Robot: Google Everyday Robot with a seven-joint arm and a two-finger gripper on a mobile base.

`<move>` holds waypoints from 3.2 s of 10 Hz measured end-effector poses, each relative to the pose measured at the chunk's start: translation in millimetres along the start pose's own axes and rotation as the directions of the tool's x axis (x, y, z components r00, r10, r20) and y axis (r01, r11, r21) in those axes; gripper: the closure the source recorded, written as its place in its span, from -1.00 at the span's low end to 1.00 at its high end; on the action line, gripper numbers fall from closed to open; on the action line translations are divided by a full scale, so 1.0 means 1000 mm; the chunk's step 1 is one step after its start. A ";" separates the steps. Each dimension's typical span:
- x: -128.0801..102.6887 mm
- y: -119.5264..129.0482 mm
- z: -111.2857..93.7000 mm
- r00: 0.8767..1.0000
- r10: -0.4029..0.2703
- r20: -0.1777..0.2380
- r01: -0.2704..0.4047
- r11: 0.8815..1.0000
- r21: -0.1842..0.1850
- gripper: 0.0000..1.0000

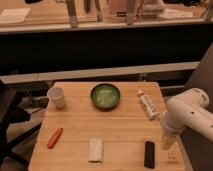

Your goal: Push the eraser across the table

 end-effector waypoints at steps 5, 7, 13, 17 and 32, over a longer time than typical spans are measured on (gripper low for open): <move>0.000 0.006 0.004 1.000 0.020 -0.011 -0.020 1.000 -0.007 -0.43; 0.001 0.008 0.005 0.999 0.032 -0.018 -0.032 0.999 -0.008 -0.05; 0.003 0.020 0.034 0.998 0.058 -0.024 -0.059 0.998 -0.033 0.97; 0.000 0.031 0.049 0.997 0.068 -0.028 -0.070 0.996 -0.058 0.98; -0.013 0.035 0.120 0.994 0.095 -0.046 -0.100 0.987 -0.123 0.98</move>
